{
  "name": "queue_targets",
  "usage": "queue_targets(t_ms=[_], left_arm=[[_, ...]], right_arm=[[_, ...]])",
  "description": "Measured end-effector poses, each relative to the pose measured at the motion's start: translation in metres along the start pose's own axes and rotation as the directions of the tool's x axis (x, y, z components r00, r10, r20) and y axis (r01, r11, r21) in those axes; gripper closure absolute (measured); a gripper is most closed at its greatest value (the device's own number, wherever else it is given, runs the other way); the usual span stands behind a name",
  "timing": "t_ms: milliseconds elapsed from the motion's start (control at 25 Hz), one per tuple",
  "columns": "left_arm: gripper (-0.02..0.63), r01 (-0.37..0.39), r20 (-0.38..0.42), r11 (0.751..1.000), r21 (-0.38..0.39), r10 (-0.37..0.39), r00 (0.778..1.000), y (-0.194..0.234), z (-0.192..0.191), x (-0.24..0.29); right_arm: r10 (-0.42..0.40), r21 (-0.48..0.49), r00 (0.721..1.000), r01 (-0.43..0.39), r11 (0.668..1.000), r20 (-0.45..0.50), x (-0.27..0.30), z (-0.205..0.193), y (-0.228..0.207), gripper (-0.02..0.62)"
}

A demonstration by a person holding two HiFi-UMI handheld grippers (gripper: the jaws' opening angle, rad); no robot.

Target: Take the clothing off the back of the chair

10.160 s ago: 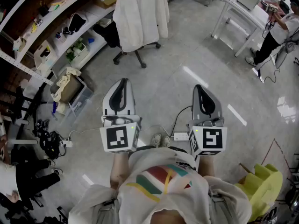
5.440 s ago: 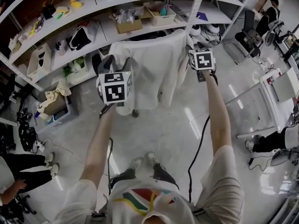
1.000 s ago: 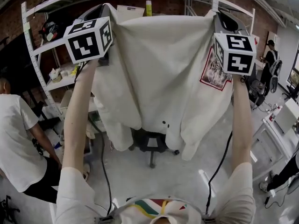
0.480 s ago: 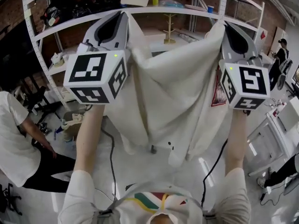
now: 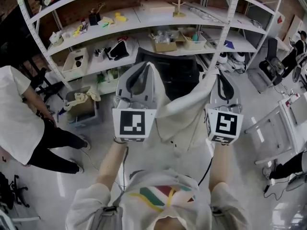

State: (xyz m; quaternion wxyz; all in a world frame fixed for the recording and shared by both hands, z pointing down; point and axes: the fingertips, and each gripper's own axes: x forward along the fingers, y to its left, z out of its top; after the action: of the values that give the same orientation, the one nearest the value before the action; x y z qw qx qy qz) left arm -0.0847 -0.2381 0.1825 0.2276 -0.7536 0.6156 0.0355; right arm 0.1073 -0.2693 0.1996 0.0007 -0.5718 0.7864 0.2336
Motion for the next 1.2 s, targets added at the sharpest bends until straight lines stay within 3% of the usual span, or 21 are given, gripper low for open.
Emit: queue_targets(t_ms=[200, 400, 680, 1200], left_arm=[[0.584, -0.024, -0.113, 0.997, -0.075, 0.015, 0.993, -0.017, -0.064, -0.017], [0.584, -0.059, -0.16, 0.992, -0.114, 0.04, 0.986, -0.022, -0.092, -0.026], [0.584, -0.065, -0.199, 0.992, -0.112, 0.042, 0.979, -0.024, -0.109, -0.032], [0.584, -0.09, -0.223, 0.989, -0.12, 0.062, 0.973, -0.014, -0.112, -0.041]], right_arm=[[0.036, 0.067, 0.995, -0.029, 0.997, -0.096, -0.013, -0.06, 0.024, 0.589], [0.044, 0.106, 0.99, -0.03, 0.994, -0.133, -0.024, -0.088, 0.035, 0.589], [0.069, 0.113, 0.983, -0.05, 0.992, -0.172, -0.03, -0.108, 0.046, 0.589], [0.106, 0.105, 0.979, -0.089, 0.991, -0.174, -0.034, -0.104, 0.06, 0.589]])
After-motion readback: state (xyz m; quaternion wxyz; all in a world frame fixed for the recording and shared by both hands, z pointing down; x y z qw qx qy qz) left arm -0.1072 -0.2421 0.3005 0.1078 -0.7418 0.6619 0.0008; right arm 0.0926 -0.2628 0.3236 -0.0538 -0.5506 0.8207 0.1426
